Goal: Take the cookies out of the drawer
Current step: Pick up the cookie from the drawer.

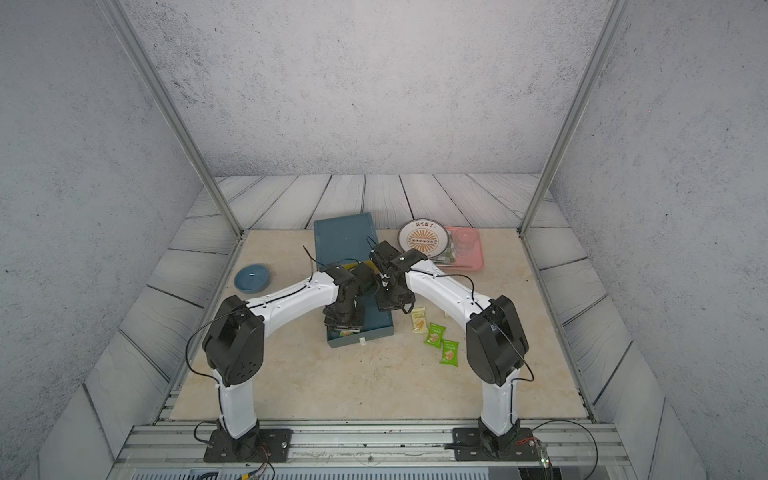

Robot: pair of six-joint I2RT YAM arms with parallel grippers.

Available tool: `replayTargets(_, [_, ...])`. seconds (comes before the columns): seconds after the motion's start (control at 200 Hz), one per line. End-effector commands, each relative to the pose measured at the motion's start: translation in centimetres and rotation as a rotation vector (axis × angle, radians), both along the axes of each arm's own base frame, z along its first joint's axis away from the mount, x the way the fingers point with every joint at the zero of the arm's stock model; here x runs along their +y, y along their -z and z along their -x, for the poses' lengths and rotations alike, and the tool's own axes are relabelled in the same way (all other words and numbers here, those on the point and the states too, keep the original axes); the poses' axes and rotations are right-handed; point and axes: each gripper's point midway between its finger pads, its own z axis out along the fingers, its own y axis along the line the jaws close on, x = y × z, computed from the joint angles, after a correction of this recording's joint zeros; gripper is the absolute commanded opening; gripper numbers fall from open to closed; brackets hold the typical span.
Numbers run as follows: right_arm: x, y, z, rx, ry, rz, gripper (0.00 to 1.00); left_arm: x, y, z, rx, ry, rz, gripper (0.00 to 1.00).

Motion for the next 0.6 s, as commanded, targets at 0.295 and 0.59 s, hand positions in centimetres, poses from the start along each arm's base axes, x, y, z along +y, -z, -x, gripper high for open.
replayTargets(0.295, [0.8, -0.7, -0.1, -0.013, -0.009, -0.035, 0.00, 0.5, -5.9, -0.9, -0.103, 0.055, 0.032, 0.38])
replayTargets(0.59, [0.7, -0.6, -0.2, -0.014, -0.004, -0.028, 0.00, 0.6, -11.8, -1.2, -0.187, 0.060, 0.112, 0.38])
